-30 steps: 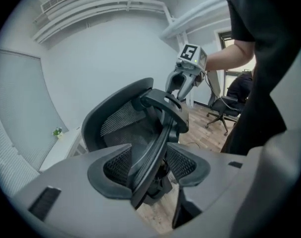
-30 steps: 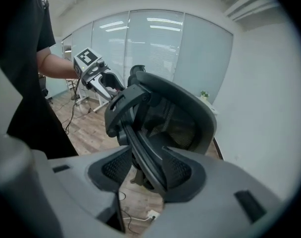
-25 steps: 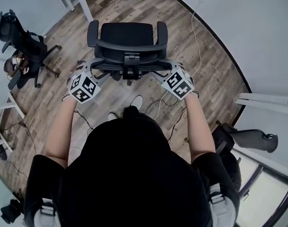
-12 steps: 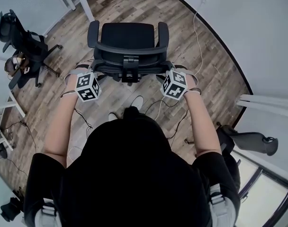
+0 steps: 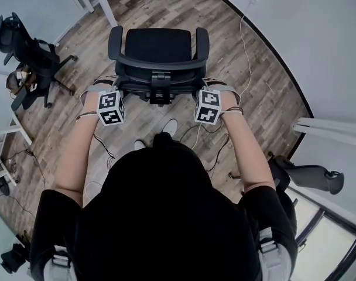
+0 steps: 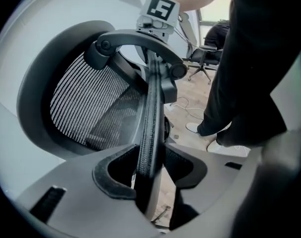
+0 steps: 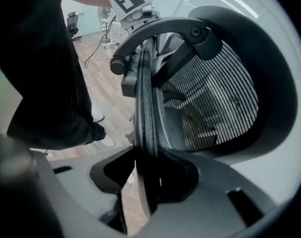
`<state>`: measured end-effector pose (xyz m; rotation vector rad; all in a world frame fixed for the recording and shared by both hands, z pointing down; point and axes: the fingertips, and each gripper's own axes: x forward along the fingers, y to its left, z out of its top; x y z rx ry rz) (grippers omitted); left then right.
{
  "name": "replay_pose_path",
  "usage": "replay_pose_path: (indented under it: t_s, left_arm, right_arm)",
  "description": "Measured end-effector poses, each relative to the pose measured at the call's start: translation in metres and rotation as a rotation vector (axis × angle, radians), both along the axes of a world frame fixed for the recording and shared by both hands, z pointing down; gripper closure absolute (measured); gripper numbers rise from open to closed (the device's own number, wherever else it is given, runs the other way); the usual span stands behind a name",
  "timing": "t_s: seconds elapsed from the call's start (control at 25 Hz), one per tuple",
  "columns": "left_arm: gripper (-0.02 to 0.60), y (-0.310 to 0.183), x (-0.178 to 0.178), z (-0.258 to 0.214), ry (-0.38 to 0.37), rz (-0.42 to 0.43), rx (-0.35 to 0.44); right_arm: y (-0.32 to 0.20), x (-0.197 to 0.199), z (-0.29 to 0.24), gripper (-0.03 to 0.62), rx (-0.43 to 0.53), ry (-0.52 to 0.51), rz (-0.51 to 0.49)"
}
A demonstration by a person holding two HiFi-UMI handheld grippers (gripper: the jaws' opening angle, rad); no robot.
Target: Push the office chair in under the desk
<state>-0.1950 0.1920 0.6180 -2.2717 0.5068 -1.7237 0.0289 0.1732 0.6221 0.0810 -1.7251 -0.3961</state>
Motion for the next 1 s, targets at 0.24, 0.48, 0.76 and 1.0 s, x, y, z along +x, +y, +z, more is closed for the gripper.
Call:
replay_pose_path:
  t_s: [0.24,0.48,0.76,1.0]
  left_arm:
    - [0.457,0.002,0.001,0.001,-0.027,0.041,0.031]
    - [0.478,0.001,0.003,0.004,-0.033,0.078,0.003]
    - [0.494,-0.003,0.007,0.008,-0.027,0.086,-0.041]
    - [0.5,-0.023,0.01,0.01,-0.033,0.083,-0.043]
  right_arm:
    - [-0.001,-0.001,-0.001,0.474,0.007,0.007,-0.004]
    - [-0.002,0.0,0.0,0.477,-0.014,0.006,-0.009]
    - [-0.008,0.002,0.0,0.484,-0.053,0.008,-0.019]
    - [-0.03,0.004,0.002,0.485,-0.038,0.007,-0.024]
